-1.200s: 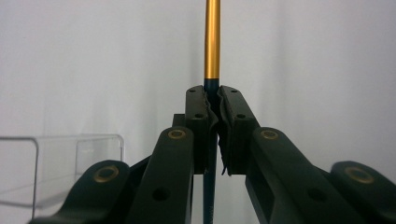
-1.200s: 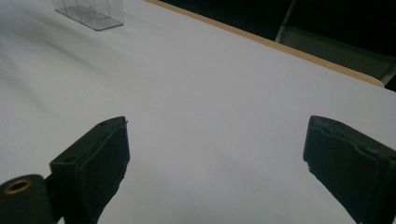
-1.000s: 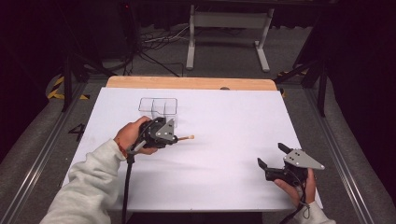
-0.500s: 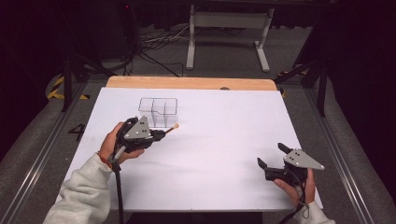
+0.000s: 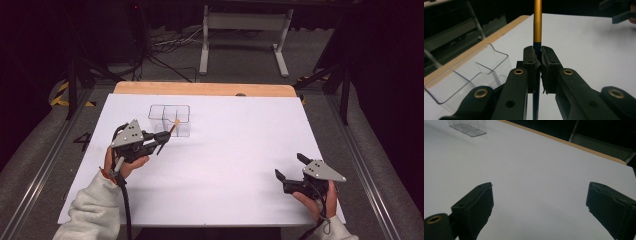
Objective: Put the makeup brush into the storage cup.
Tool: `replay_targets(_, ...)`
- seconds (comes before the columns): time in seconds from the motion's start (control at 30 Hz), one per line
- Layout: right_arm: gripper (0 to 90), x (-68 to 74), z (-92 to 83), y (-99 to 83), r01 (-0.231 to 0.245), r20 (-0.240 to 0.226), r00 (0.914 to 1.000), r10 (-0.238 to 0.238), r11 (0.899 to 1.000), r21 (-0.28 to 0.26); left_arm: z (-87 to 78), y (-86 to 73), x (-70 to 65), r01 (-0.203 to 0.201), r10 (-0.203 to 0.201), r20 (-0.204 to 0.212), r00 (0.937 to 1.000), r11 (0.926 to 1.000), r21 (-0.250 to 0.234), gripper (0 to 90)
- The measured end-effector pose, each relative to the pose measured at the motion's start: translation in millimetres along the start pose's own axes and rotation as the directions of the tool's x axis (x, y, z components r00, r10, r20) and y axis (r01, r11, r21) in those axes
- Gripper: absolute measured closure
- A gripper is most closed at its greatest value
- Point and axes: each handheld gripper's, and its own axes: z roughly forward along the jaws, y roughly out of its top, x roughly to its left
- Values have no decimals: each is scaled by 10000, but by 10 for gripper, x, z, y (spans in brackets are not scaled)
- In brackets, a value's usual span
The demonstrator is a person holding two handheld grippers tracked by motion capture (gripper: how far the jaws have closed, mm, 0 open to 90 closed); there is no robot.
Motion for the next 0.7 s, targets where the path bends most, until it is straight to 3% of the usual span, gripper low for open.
replay_targets(0.17, 81, -2, 8, -1, 21, -25, 10000, -21, 10000, 5, -16, 4, 46, 387, -415, -486, 9980, 9976, -581, 830)
replay_targets(0.53, 81, -7, 8, -5, -30, -22, 10000, 30, 10000, 11, 109, 60, 170, 861, -957, -762, 9925, 9891, -1197, 831)
replay_targets(0.7, 80, -9, 8, -6, -26, -20, 10000, 26, 10000, 13, 144, 138, 220, 886, -1029, -976, 9899, 9860, -1412, 831)
